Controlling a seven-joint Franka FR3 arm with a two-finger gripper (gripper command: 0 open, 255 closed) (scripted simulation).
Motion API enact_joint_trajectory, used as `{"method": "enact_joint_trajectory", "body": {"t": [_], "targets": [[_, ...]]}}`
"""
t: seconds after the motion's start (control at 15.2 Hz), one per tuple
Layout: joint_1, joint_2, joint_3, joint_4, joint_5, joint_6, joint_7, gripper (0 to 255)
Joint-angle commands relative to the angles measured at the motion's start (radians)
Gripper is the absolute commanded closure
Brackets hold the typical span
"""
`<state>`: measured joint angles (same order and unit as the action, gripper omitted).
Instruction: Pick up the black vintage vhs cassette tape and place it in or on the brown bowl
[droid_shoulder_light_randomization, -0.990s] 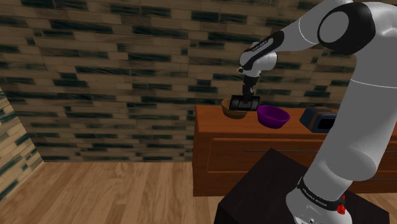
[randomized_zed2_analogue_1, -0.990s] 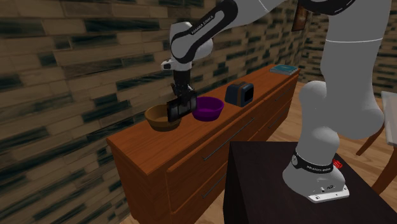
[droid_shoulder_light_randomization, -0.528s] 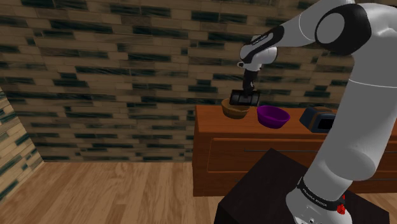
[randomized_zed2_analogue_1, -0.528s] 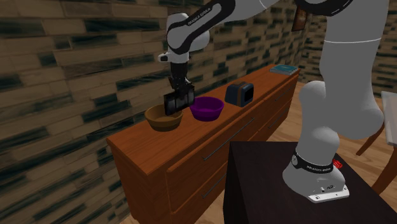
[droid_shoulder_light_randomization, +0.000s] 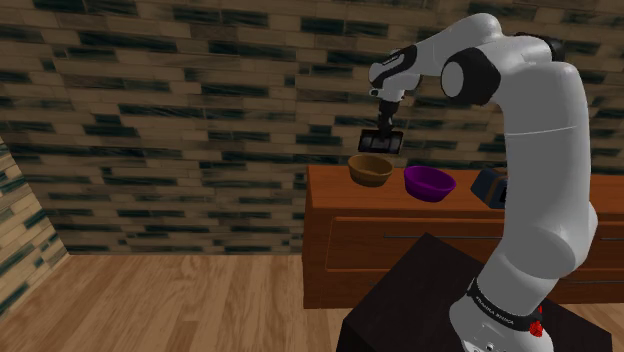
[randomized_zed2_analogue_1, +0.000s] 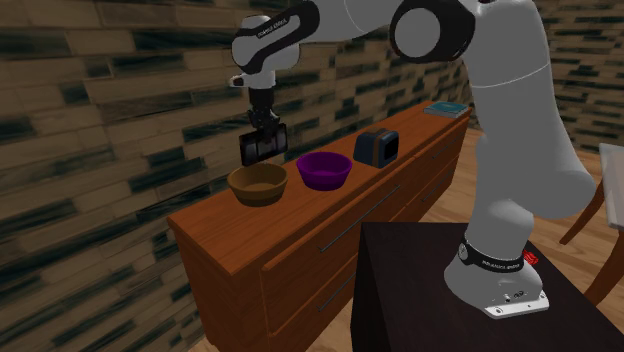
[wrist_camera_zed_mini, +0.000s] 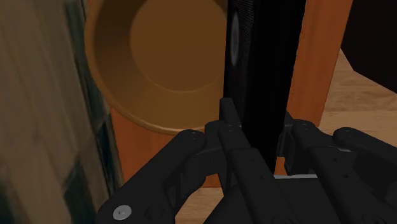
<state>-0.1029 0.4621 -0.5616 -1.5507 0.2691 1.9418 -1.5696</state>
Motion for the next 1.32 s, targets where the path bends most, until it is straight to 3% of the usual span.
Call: {"method": "enact_joint_trajectory", "body": {"t": [0.0, 0.13, 1.25], "targets": [[-0.051, 0.095, 0.015, 0.160, 0.036, -0.072, -0.010, 255], [-0.113, 0.197, 0.032, 0.336, 0.067, -0.147, -0.014, 255], [-0.102, 0.252, 0.055, 0.193, 0.099, 0.044, -0.043, 255]]}}
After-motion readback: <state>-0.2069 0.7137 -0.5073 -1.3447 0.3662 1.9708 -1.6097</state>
